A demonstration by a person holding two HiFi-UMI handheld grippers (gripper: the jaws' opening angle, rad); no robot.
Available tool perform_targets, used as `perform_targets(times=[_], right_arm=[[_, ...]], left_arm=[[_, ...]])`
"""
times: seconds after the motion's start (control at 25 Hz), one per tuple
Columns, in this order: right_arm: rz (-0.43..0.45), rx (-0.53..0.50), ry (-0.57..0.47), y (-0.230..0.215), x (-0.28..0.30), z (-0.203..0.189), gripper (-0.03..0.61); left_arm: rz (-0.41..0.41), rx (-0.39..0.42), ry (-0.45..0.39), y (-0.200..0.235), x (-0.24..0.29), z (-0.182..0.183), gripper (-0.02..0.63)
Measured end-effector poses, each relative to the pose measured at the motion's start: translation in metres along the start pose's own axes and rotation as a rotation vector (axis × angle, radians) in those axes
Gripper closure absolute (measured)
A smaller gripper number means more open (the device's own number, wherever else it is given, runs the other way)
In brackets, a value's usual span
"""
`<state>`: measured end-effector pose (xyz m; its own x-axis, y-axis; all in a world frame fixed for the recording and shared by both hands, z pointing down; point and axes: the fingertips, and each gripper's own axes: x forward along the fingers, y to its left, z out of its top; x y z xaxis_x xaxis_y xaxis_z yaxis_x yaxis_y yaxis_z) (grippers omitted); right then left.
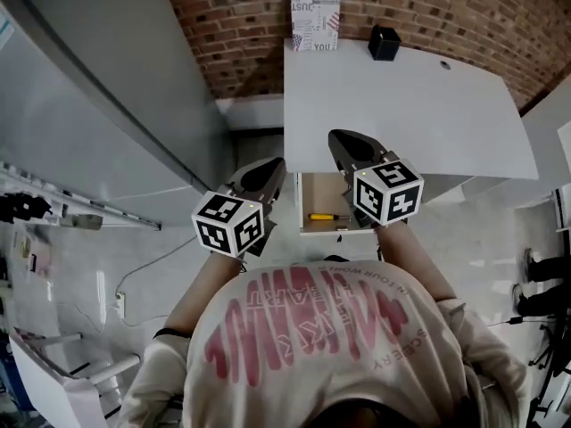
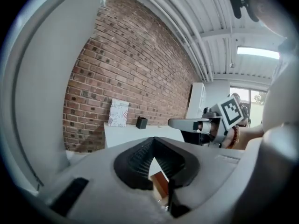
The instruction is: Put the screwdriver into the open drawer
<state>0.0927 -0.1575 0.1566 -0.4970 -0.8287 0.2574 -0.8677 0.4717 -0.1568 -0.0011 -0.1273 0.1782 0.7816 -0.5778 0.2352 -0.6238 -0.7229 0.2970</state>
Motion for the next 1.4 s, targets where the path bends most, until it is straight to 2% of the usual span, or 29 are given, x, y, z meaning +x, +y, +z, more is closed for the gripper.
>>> perform_targets(times=[0.16,0.32,0.72,1.08,1.4], right_arm=[[0.062,-0.032,-0.114,0.015,-0.021,0.035,0.568],[0.102,-0.033,-0.162,0.019,-0.035,0.05,0.568],[0.144,-0.073,-0.085,-0.015,-0.082,0.03,0.568],[0.2,-0.062,-0.042,-0.051,-0.133,0.002,0.568],[0.262,-0.058,-0.025,-0.06,-0.162,-0.012,0.568]], left_arm=[[0.042,0.011,-0.06,-0.008,-0.01,0.024,0.609],[0.073,0.015,-0.092,-0.02,-0.015,0.032,0.609],[0.167,-0.055,-0.154,-0.067,0.001,0.023,0.609],[0.246,-0.113,-0.158,-0.122,0.025,-0.006,0.609],[0.293,-0.088,-0.165,-0.164,0.025,-0.019,0.609]])
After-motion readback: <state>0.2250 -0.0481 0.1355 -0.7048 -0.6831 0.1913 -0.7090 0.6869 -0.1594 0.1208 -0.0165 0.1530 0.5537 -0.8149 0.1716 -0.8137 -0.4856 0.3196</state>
